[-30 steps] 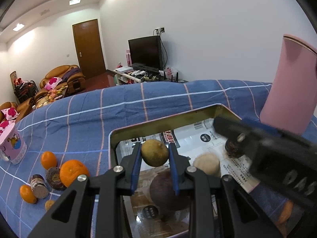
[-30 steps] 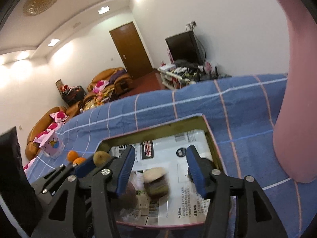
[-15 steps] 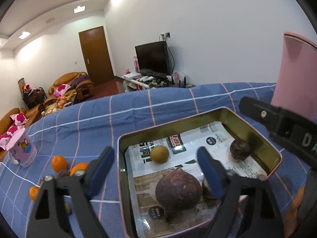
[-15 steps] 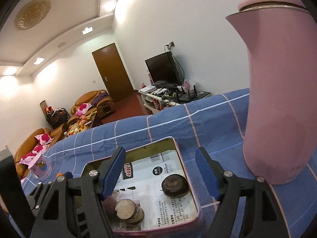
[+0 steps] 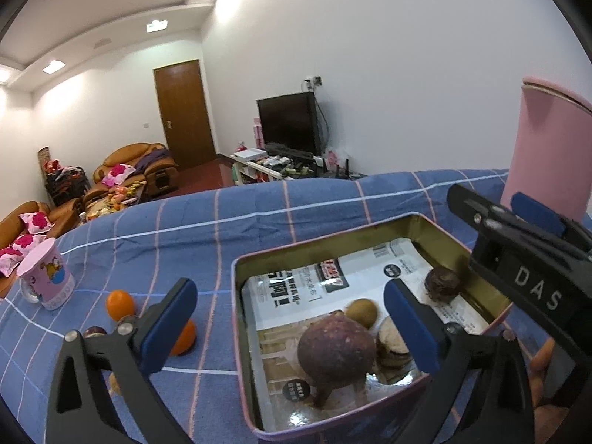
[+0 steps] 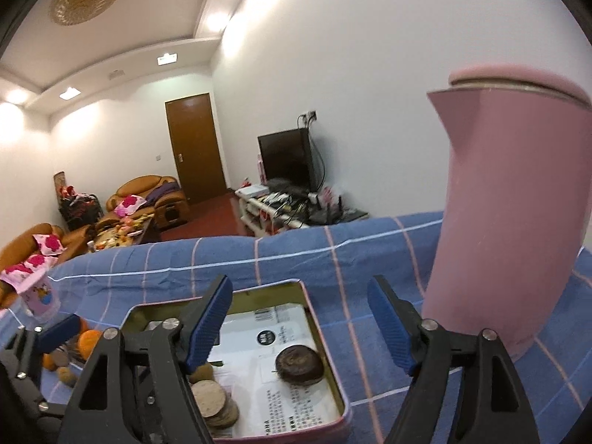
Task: Organize fruits
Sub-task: 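Move both open tools back from the tin toward the remaining oranges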
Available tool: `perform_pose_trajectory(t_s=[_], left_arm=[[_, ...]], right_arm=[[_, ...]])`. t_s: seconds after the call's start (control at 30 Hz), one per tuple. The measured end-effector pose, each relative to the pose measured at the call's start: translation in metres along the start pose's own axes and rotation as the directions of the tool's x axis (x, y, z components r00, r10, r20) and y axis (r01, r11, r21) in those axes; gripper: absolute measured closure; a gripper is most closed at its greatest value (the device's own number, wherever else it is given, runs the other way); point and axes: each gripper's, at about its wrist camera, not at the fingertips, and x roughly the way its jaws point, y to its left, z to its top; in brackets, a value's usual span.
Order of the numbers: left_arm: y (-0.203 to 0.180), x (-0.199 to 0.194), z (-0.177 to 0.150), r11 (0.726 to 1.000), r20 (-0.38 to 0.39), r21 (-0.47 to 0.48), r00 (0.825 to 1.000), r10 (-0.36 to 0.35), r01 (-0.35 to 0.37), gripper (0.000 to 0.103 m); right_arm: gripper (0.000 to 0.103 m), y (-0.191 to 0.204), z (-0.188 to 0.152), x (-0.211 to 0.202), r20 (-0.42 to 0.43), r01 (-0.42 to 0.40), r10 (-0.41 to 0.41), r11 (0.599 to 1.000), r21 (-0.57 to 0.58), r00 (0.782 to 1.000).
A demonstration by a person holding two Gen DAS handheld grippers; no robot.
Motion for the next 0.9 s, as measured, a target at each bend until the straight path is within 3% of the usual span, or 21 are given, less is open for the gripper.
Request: perform_pose_trajectory(t_s=[0.47,0.9], left_arm=[[0.014,-0.015,-0.008,0.999,0.037,-0.028,0.999,0.021,-0.020,0.000],[0.009,-0.028,-0.009,1.000,0.093,0.013,0.996,-0.018,0.017,0.000]], right_arm=[[0.023,-0.006,-0.004,-0.013,0.008,0.030,-0.030,0.999,0.040,1.000],[0.023,-0.007,-0.009,-0.032,0.017,0.068,-0.069,0.996,0.065,0.997]])
